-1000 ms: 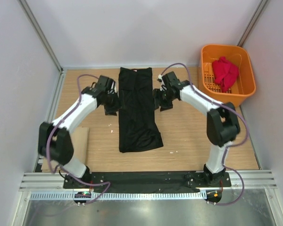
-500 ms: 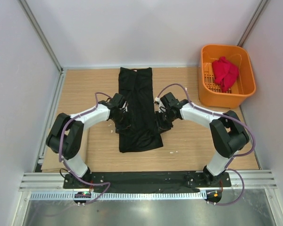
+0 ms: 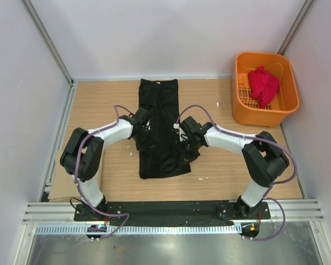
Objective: Fold and stack the t-shirts
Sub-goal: Flatten the tshirt out
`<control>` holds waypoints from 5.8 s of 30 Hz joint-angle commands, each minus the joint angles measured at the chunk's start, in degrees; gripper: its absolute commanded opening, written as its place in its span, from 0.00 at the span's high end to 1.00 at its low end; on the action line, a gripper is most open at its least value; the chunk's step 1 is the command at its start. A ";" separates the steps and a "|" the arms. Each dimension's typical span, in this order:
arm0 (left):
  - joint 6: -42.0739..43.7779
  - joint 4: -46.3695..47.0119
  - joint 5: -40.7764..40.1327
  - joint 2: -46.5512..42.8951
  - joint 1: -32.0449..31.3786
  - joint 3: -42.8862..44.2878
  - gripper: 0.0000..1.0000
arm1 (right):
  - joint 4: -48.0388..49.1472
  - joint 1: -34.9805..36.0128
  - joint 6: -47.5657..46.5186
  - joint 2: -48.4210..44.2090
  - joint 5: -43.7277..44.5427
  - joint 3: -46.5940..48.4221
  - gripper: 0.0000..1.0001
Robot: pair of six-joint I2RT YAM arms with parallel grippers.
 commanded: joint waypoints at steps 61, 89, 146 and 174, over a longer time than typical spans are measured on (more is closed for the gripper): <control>-6.64 -6.75 11.05 -28.69 3.68 -16.96 0.74 | -10.67 -7.96 -8.92 38.08 14.57 68.16 0.66; -6.20 -8.59 8.86 -29.93 2.01 -15.92 0.46 | -10.49 -9.53 -10.42 35.22 31.18 65.72 0.89; 0.39 -31.44 -30.69 -11.98 -18.39 14.67 1.00 | -10.59 -23.78 -4.97 16.83 30.92 50.51 0.85; 35.63 -21.60 -39.41 -49.25 -5.02 46.75 1.00 | 11.83 -30.28 -0.31 -36.23 22.40 43.05 0.99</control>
